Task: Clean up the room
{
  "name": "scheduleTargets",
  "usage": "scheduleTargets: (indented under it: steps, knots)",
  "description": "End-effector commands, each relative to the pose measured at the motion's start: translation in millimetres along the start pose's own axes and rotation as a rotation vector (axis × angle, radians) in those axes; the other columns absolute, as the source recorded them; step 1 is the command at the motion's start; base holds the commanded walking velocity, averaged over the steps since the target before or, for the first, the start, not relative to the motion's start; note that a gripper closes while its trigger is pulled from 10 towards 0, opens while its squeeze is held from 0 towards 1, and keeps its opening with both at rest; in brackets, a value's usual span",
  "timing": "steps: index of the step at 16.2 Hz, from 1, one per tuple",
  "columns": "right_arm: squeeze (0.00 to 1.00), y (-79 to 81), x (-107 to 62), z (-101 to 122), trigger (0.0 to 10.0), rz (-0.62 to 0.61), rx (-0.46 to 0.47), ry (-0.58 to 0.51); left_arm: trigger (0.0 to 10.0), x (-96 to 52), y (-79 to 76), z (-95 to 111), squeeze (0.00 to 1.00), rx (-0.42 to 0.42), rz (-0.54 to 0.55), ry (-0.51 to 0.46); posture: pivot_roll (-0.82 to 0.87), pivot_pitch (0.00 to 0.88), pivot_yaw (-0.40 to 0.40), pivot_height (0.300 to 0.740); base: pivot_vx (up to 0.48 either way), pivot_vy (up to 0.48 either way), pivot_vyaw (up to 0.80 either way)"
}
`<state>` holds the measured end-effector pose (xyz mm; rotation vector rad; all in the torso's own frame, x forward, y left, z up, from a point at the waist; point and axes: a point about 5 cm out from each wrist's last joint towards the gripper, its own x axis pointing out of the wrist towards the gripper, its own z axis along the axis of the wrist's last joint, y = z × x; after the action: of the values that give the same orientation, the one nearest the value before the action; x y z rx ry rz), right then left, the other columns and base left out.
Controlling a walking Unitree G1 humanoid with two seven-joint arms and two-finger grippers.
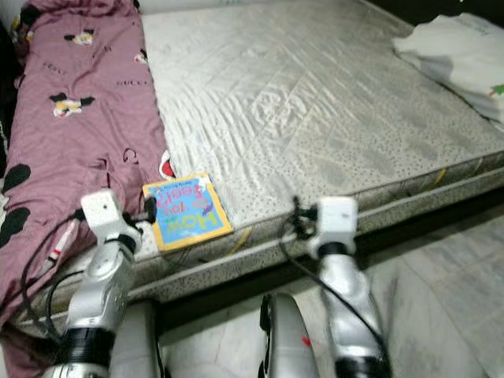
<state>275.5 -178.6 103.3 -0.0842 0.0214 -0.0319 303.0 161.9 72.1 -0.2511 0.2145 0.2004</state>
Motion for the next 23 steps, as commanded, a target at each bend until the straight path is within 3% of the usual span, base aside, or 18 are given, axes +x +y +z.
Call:
scheduleTargets:
  steps: [1, 5, 9, 13, 16, 18, 23]
  knots:
    - [0.00, -4.9, -2.8, 4, 10.0, -0.009, -0.001, -0.004, 10.0, 1.9, 1.0, -1, 0.00, -0.013, 0.012, 0.006, -0.10, 0.125, -0.023, 0.545, 0.000, 0.000, 0.00]
    - [0.00, -42.7, -36.0, 7, 10.0, -0.029, -0.105, 0.053, 10.0, 6.7, -2.0, -18, 0.00, -0.065, 0.039, 0.081, -0.17, 0.165, -0.037, 0.545, 0.000, 0.000, 0.00]
    - [0.00, -51.9, -47.5, 11, 10.0, -0.027, -0.144, 0.074, 10.0, 9.1, 1.7, -28, 0.00, -0.116, 0.083, 0.126, -0.22, 0.178, -0.051, 0.545, 0.000, 0.000, 0.00]
    - [0.00, -60.8, -42.4, 16, 10.0, -0.027, -0.171, 0.080, 10.0, 2.8, 1.8, -36, 0.00, -0.158, 0.104, 0.137, -0.20, 0.167, -0.072, 0.545, 0.000, 0.000, 0.00]
    - [0.00, -58.8, -34.7, 16, 10.0, -0.008, -0.175, 0.083, 10.0, -4.6, 7.1, -40, 0.00, -0.217, 0.116, 0.142, -0.17, 0.154, -0.090, 0.545, 0.000, 0.000, 0.00]
    - [0.00, -50.4, -28.7, 18, 10.0, 0.024, -0.180, 0.069, 10.0, 0.3, 10.5, -50, 0.00, -0.230, 0.120, 0.224, -0.17, 0.143, -0.104, 0.545, 0.000, 0.000, 0.00]
    - [0.00, -53.4, -20.0, 23, 10.0, 0.032, -0.210, 0.052, 10.0, 16.2, 20.3, -52, 0.00, -0.237, 0.100, 0.260, -0.18, 0.126, -0.127, 0.545, 0.000, 0.000, 0.00]
